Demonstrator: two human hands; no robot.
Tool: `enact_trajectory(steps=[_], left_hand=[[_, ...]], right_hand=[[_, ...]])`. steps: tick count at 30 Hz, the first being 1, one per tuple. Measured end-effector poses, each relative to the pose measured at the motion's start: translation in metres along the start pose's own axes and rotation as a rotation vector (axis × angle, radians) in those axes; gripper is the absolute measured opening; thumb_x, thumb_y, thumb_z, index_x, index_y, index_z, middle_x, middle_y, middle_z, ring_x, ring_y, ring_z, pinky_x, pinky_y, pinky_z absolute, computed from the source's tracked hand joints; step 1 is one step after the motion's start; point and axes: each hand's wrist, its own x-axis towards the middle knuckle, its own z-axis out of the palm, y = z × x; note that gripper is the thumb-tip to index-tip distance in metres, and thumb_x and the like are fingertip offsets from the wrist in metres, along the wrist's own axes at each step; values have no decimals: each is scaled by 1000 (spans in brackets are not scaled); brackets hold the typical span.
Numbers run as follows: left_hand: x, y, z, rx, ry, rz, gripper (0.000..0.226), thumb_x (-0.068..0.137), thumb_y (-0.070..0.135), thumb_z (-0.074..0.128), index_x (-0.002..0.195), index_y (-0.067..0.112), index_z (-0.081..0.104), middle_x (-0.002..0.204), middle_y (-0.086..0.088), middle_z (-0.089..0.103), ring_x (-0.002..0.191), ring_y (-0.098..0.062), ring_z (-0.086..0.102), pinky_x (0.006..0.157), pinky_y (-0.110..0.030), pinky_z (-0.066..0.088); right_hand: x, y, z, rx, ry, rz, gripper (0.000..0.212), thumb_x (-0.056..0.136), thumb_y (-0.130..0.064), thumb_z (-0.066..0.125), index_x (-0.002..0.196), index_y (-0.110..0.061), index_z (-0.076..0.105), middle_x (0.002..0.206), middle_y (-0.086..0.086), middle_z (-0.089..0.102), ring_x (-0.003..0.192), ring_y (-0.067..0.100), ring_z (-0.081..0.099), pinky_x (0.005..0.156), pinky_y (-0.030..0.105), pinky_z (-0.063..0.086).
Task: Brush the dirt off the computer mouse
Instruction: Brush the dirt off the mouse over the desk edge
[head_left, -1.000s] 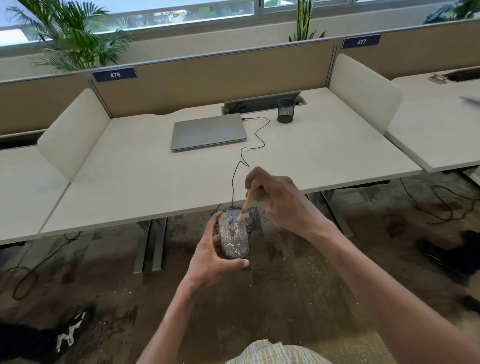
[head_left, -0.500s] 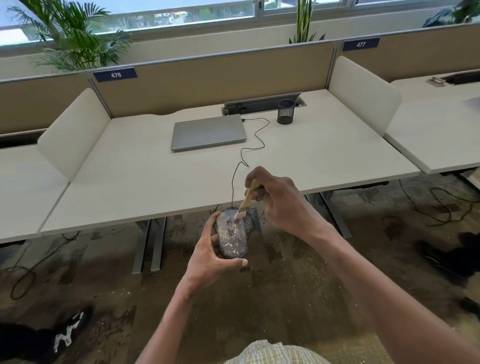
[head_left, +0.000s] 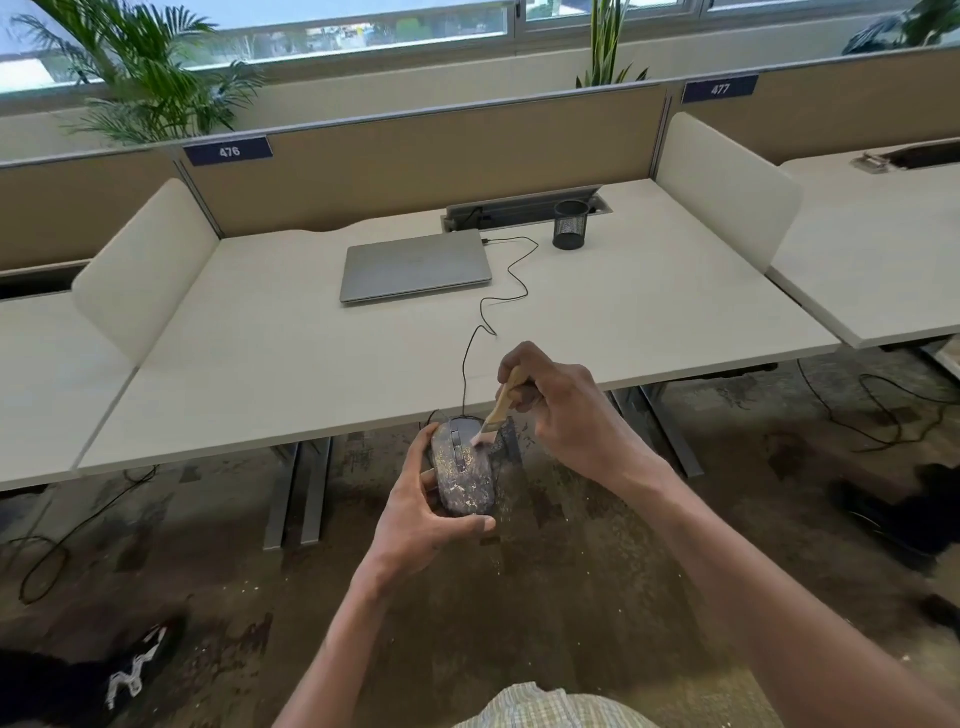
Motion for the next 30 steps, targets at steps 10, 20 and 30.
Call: enact_trajectory(steps=[10,20,30], left_hand=[[-1,-2,-6,-10,6,-25,133,48,38,102,153,54,22,132,-5,68,114,-14,73,93,-24,60],[-2,-2,-9,-42,30,-48,138,48,39,104,159,45,22,134,-9,66,117,-22,72,99,-42,60],[-4,2,-15,-22,70,-65,136,46,43,104,158,46,26,145,-14,58,128,-29,64,107,-52,54]], right_hand=[[6,1,5,43,40,7,42,91,19,47,109,-19,51,97,5,69,88,8,68,77,17,57],[9,11,9,131,154,105,26,97,10,51,108,-13,55,94,4,70,87,8,71,76,19,59],[2,19,11,316,210,297,27,98,10,51,103,-16,53,94,4,72,89,4,73,74,20,60]])
